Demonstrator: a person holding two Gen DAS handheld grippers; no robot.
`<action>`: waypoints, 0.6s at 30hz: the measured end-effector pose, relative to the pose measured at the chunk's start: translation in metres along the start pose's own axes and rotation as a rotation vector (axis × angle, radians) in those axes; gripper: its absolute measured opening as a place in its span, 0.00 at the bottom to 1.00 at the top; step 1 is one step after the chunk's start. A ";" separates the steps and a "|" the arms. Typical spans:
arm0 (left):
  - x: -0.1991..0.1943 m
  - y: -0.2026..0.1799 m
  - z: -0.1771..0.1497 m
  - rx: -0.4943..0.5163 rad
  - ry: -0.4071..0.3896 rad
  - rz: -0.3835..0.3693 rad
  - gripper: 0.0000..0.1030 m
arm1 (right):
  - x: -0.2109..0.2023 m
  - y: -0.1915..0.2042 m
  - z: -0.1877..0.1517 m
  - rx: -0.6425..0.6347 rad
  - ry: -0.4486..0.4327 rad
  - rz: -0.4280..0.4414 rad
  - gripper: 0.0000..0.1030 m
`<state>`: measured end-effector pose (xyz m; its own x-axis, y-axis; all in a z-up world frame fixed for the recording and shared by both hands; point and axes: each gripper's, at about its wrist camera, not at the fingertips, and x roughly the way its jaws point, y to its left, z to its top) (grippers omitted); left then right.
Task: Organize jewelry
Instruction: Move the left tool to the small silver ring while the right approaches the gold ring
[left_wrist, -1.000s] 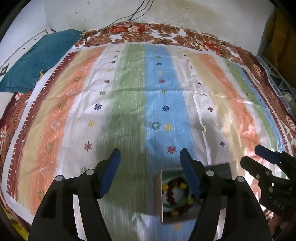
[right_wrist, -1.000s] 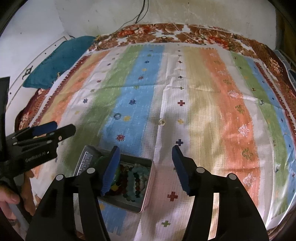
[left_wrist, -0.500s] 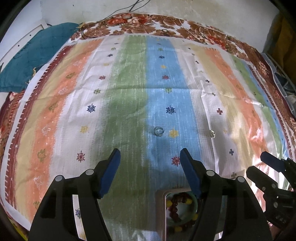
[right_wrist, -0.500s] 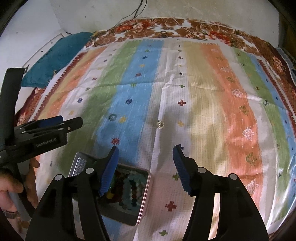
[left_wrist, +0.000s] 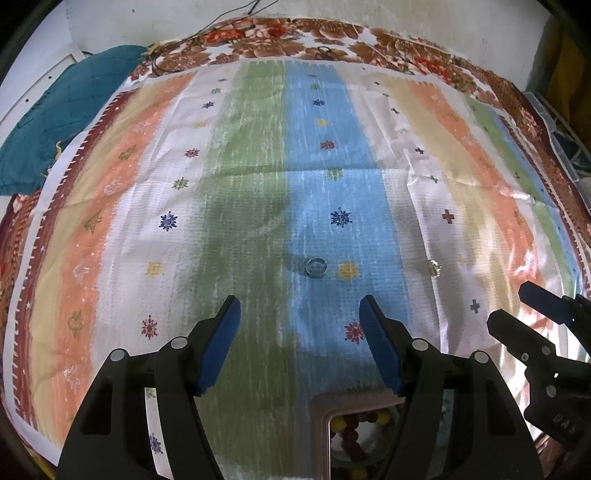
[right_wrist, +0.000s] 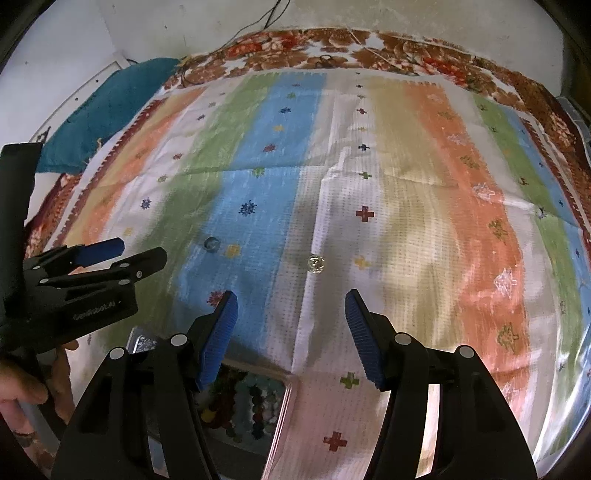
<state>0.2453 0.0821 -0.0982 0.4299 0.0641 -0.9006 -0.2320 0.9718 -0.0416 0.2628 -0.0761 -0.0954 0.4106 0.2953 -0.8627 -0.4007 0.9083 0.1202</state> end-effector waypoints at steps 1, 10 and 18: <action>0.002 0.000 0.001 0.000 0.002 0.002 0.65 | 0.003 -0.002 0.001 0.003 0.005 0.000 0.59; 0.019 0.000 0.008 0.019 0.027 0.007 0.65 | 0.013 -0.001 0.010 -0.010 0.010 0.006 0.59; 0.029 -0.004 0.012 0.051 0.041 0.010 0.65 | 0.035 -0.005 0.018 -0.011 0.043 -0.006 0.59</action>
<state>0.2688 0.0828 -0.1188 0.3917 0.0654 -0.9178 -0.1909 0.9815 -0.0115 0.2939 -0.0645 -0.1174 0.3771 0.2768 -0.8838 -0.4075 0.9065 0.1100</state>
